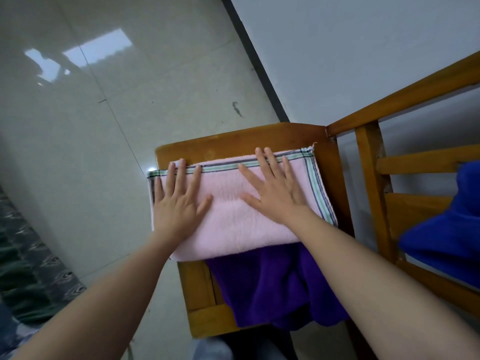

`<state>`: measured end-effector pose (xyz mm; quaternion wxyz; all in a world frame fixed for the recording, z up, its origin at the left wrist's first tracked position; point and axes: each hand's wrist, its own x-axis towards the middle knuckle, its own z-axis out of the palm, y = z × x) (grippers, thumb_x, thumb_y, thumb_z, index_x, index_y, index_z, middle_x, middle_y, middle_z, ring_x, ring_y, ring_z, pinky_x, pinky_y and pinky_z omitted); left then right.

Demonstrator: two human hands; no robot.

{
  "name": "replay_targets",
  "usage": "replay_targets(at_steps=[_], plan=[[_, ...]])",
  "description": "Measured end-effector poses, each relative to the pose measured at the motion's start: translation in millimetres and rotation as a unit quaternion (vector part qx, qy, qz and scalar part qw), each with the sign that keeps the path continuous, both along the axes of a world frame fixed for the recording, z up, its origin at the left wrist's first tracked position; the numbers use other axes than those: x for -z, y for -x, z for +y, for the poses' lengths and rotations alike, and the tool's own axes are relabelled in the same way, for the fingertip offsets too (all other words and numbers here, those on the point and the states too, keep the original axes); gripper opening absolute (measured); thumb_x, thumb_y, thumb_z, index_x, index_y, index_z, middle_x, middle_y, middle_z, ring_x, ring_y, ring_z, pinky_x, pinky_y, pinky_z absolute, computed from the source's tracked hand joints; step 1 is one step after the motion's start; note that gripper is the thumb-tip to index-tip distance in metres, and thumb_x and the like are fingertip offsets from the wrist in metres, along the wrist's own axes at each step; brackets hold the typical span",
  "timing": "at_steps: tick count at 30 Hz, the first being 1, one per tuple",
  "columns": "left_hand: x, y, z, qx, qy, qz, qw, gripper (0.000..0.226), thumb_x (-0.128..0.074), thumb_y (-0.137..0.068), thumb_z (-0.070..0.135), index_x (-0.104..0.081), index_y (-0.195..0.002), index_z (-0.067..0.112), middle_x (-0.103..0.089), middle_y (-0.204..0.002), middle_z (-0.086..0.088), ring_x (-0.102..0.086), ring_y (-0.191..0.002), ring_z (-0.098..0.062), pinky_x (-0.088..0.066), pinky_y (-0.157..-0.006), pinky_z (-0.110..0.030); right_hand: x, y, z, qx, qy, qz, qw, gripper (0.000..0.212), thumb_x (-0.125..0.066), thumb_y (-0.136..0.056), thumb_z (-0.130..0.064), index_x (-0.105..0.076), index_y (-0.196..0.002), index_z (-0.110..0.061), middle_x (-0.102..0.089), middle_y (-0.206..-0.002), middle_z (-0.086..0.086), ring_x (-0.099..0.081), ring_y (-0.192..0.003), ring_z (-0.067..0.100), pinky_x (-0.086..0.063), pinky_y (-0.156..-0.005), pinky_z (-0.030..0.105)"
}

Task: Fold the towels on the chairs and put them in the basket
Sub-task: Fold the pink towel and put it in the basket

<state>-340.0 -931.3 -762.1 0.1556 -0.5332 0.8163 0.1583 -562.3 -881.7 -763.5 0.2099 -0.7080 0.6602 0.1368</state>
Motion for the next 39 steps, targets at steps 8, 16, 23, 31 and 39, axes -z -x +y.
replay_targets(at_steps=[8,16,23,31,39], plan=[[10.5,1.3,0.9,-0.009,0.023,0.009,1.000,0.072,-0.006,-0.084,0.064,0.002,-0.147,0.030,0.005,-0.158,-0.003,0.015,-0.142,-0.017,0.024,-0.109,-0.034,13.1,7.9,-3.8,-0.020,0.011,-0.016,1.000,0.063,0.005,-0.084,-0.068,0.025,-0.136,-0.040,0.033,-0.146,0.003,0.038,-0.132,0.019,0.027,-0.105,0.041],[-30.9,15.6,22.9,-0.012,0.016,0.035,0.999,0.073,0.004,-0.083,0.064,0.009,-0.143,0.024,0.018,-0.151,-0.002,0.020,-0.139,-0.020,0.014,-0.112,-0.044,-35.1,-8.6,40.6,0.123,0.067,-0.062,0.988,0.065,-0.018,-0.090,-0.064,-0.003,-0.143,-0.031,0.013,-0.149,0.003,0.016,-0.138,0.023,0.010,-0.110,0.045],[-56.4,17.6,100.3,0.001,-0.064,0.034,0.997,0.076,-0.001,-0.090,0.060,-0.033,-0.143,0.016,-0.031,-0.149,-0.017,-0.023,-0.137,-0.037,-0.024,-0.104,-0.057,-51.7,10.8,76.6,0.509,0.033,-0.055,0.858,0.064,-0.046,-0.094,-0.037,-0.018,-0.148,-0.017,-0.015,-0.156,0.011,-0.011,-0.144,0.030,-0.013,-0.114,0.048],[-26.2,11.8,113.9,0.030,-0.119,0.001,0.992,0.068,-0.014,-0.088,0.066,0.030,-0.133,0.042,0.017,-0.156,-0.010,0.016,-0.143,-0.031,0.001,-0.114,-0.051,-52.6,39.5,66.6,0.681,-0.028,-0.274,0.678,0.050,-0.059,-0.089,-0.022,-0.043,-0.133,-0.005,-0.053,-0.129,0.014,-0.055,-0.110,0.028,-0.051,-0.087,0.039],[-34.3,18.5,104.2,0.040,-0.142,-0.027,0.989,0.067,-0.013,-0.088,0.066,0.011,-0.144,0.040,0.014,-0.157,-0.008,0.012,-0.144,-0.030,0.001,-0.113,-0.054,-77.4,31.5,53.3,0.663,0.042,-0.286,0.690,0.003,-0.062,-0.084,-0.007,-0.062,-0.086,-0.010,-0.065,-0.092,0.009,-0.058,-0.069,0.012,-0.043,-0.051,0.021]])
